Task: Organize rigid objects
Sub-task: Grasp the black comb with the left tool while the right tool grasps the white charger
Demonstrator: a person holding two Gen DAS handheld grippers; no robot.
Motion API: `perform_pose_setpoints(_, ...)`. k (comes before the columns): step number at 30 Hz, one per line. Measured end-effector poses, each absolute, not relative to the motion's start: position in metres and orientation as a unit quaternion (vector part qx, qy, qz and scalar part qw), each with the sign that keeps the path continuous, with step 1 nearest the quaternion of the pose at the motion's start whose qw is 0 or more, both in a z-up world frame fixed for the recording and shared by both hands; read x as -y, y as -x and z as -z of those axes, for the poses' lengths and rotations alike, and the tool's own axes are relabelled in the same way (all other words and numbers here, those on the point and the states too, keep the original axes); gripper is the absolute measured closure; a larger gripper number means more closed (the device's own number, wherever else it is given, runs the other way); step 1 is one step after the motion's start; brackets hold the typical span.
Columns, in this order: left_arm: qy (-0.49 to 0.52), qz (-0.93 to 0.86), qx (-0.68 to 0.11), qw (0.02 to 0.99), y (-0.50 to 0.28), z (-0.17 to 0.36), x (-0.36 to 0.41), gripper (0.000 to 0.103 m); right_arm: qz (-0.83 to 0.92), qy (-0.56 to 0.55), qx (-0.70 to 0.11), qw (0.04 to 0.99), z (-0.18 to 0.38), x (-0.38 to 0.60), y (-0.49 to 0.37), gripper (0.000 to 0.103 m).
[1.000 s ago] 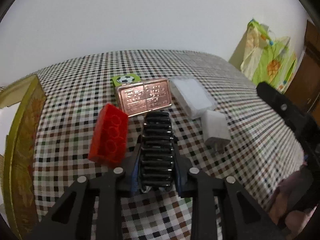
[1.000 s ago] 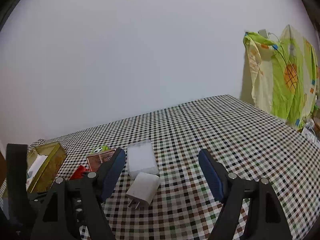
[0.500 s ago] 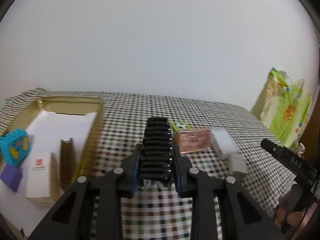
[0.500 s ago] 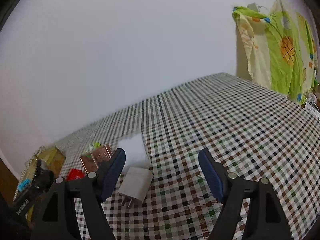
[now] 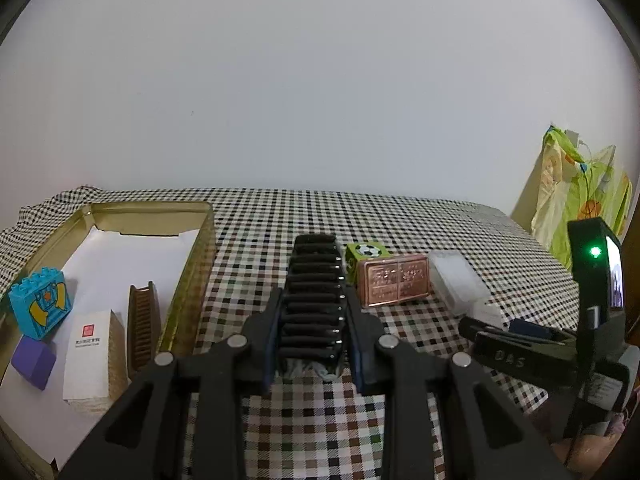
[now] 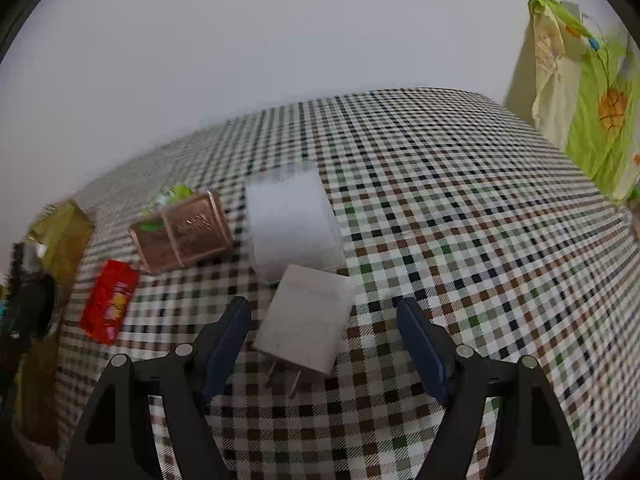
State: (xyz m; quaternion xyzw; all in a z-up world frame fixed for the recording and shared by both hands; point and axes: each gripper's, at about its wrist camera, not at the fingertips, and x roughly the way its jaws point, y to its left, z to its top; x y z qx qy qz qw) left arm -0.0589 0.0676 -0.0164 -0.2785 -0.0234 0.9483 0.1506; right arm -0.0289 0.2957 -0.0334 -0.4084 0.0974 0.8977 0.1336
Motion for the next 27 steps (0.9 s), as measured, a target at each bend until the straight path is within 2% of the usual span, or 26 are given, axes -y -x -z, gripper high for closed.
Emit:
perform_pose_setpoints(4, 0.279, -0.949, 0.022, 0.148, 0.059, 0.016, -0.068, 0.077, -0.894, 0.418, -0.064, 0.15, 0.035, -0.286, 0.038, 0.027)
perform_pose_setpoints(7, 0.278, -0.949, 0.021, 0.147, 0.058, 0.016, -0.068, 0.077, -0.891, 0.424, -0.063, 0.151, 0.038, -0.285, 0.043, 0.036)
perform_pose_setpoints(8, 0.277, -0.949, 0.02, 0.147, 0.057, 0.016, -0.069, 0.077, -0.892, 0.423, -0.061, 0.149, 0.038, -0.284, 0.043, 0.043)
perform_pose_setpoints(9, 0.277, -0.949, 0.02, 0.147, 0.057, 0.016, -0.069, 0.077, -0.893, 0.422, -0.054, 0.145, 0.037, -0.282, 0.043, 0.055)
perform_pose_setpoints(11, 0.277, -0.949, 0.019, 0.147, 0.057, 0.015, -0.068, 0.077, -0.896, 0.42, -0.042, 0.139, 0.038, -0.275, 0.043, 0.063)
perform_pose_setpoints(19, 0.283, -0.948, 0.022, 0.142, 0.06, 0.017, -0.065, 0.077, -0.905, 0.403, -0.093, 0.102, 0.039, -0.283, 0.027, 0.063)
perform_pose_setpoints(27, 0.282, -0.949, 0.018, 0.138, 0.059, 0.016, -0.065, 0.077, -0.929, 0.329, -0.131, 0.102, 0.018, -0.287, -0.002, 0.063)
